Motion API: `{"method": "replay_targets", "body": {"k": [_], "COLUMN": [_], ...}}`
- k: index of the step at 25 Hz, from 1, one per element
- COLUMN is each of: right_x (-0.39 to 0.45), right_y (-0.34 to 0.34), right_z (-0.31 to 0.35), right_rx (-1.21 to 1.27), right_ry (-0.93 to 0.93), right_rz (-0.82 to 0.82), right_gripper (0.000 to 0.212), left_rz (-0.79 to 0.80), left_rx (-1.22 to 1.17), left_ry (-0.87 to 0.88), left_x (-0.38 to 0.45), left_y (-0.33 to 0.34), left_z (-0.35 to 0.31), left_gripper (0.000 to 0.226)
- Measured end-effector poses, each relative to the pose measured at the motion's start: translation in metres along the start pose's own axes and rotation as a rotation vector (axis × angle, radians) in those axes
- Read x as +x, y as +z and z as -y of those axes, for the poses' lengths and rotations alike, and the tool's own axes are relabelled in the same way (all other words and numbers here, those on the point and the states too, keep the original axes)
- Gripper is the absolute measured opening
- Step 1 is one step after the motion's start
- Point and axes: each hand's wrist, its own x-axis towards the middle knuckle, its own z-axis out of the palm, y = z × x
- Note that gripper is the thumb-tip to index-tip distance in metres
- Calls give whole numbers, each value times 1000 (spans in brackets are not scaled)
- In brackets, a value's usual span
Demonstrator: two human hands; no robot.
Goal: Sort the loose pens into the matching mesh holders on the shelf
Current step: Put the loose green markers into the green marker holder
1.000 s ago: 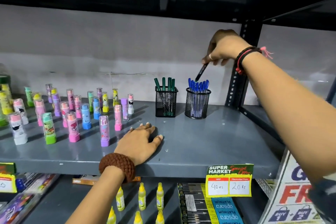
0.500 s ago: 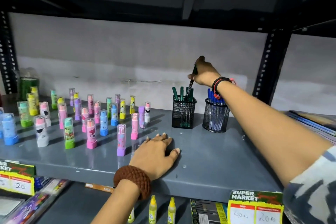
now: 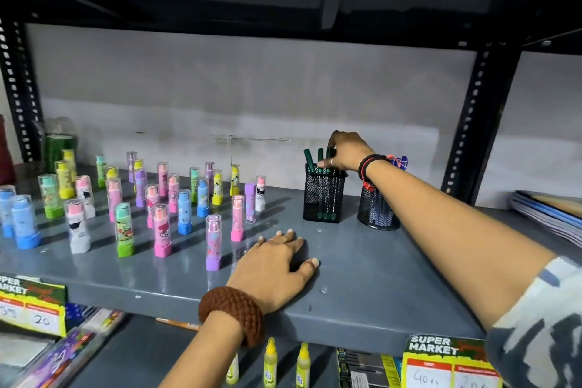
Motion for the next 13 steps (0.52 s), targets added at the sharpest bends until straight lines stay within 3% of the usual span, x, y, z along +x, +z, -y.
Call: {"method": "replay_targets", "body": {"k": [5, 9, 13], "right_x": [-11, -25, -31], "right_y": [-30, -66, -85], "right_z": [-15, -38, -75], "right_rx": [73, -4, 140], "right_ry": [65, 120, 310], "right_rz": [-70, -109, -215], "right_gripper": [55, 43, 54], "left_rz": [-48, -86, -294], "left_rx": [-64, -216, -356], "left_ry": [-1, -42, -61], "left_x": [-5, -5, 30], "left_y": [-3, -11, -48], "left_z": [-3, -4, -27], "left_gripper": [57, 56, 57]}}
